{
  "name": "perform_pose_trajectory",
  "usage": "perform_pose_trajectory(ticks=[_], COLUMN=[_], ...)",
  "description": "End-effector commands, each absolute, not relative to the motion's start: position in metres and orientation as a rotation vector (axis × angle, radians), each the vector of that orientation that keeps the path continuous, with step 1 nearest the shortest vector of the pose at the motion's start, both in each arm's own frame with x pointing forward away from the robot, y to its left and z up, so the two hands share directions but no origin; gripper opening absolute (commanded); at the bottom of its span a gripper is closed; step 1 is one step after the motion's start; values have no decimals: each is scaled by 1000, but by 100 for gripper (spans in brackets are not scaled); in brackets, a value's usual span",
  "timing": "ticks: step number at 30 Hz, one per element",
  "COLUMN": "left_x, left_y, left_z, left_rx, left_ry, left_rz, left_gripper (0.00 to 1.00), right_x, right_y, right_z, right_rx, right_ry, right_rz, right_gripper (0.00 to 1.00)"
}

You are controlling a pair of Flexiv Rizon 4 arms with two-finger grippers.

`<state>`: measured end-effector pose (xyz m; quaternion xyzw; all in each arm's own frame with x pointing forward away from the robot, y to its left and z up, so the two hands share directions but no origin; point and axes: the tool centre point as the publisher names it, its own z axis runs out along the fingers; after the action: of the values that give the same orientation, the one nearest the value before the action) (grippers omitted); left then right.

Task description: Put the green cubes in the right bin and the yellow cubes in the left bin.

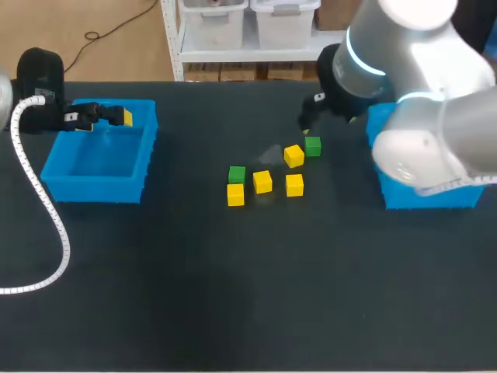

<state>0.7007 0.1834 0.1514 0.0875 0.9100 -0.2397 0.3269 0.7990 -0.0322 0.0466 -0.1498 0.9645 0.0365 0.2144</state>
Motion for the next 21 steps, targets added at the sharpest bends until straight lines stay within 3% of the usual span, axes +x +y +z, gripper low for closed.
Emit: perform_pose_trajectory(ticks=[1, 21], left_x=[700, 700], left_y=[185, 185], left_z=[150, 150], left_rx=[231, 231], left_ry=[2376, 2376], left_rz=[-635, -635], left_gripper=[100, 100], right_x=[808, 804], right_y=[-23, -30], right_z=[27, -1], right_rx=[-421, -378], right_ry=[2727, 2787], right_rz=[91, 37], right_gripper=[100, 100])
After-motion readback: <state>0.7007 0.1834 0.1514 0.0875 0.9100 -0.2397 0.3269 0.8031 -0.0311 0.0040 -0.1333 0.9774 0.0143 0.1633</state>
